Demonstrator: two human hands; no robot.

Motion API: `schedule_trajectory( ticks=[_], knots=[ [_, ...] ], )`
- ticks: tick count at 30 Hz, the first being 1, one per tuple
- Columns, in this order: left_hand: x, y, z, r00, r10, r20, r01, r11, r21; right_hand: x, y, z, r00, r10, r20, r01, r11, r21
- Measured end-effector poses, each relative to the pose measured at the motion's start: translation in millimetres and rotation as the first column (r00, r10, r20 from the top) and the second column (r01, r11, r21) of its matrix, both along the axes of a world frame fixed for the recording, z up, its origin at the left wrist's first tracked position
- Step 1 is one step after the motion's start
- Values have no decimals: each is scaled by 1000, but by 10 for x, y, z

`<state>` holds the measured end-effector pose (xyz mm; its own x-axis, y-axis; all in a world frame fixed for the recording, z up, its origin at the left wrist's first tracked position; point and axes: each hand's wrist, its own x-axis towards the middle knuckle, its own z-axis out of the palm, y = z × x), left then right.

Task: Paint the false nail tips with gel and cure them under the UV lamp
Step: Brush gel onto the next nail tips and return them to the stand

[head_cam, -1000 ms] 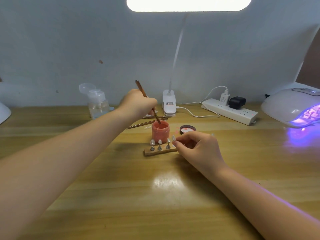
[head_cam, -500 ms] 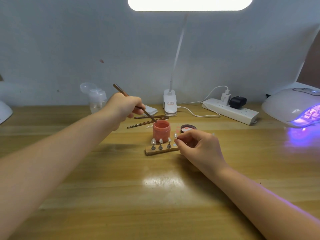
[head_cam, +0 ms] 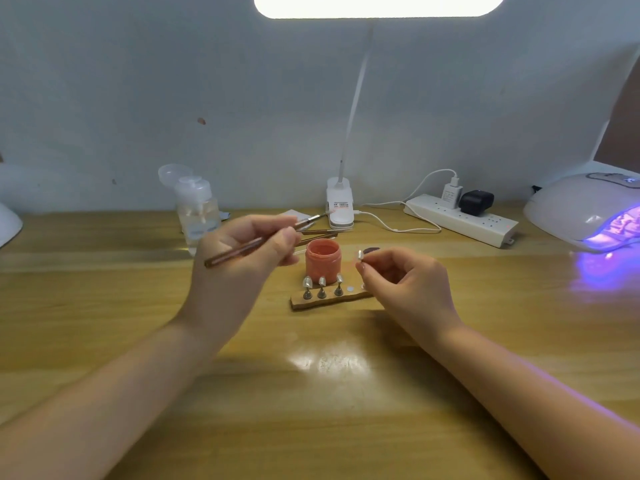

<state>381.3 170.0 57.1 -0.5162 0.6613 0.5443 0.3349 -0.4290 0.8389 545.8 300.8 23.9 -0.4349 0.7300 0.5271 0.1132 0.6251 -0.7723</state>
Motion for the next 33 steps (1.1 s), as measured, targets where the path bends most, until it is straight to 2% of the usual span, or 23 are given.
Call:
schedule_trajectory(
  ticks=[6,11,15,21,22,23,24,26,28,29,31,33],
  knots=[
    [231,-190,-24,959,27,-283,-21,999,24,8,11,161,989,42,-140,-41,999,5],
    [291,-205,-53,940,21,-340,-31,999,-24,31,10,221,987,62,-148,-54,997,58],
    [307,-189,-48,907,18,-422,-17,1000,6,33,-4,223,988,79,-131,-69,994,79],
    [465,-277,70,903,45,-428,-70,997,-43,19,-36,227,985,108,-131,-92,988,127],
    [493,-256,129,922,-30,-386,-14,994,-110,20,-36,226,985,108,-131,-91,987,130],
    [486,-315,102,902,-217,-372,143,966,-215,21,-32,226,986,106,-132,-89,987,131],
    [489,-334,121,890,-249,-382,144,949,-282,25,-29,224,986,104,-133,-87,987,133],
    [524,-375,180,924,-170,-343,88,966,-241,32,-22,225,985,105,-136,-87,987,134],
    [530,-303,93,911,-103,-399,30,982,-185,31,-20,222,984,111,-137,-93,987,130],
    [548,-294,121,956,-43,-291,13,995,-102,28,-20,220,984,114,-137,-96,987,128],
    [486,-284,50,904,87,-420,-110,993,-31,18,-24,218,984,119,-136,-101,986,131],
    [401,-274,-12,886,85,-455,-115,993,-40,14,-25,217,983,123,-134,-103,985,141]
  ],
)
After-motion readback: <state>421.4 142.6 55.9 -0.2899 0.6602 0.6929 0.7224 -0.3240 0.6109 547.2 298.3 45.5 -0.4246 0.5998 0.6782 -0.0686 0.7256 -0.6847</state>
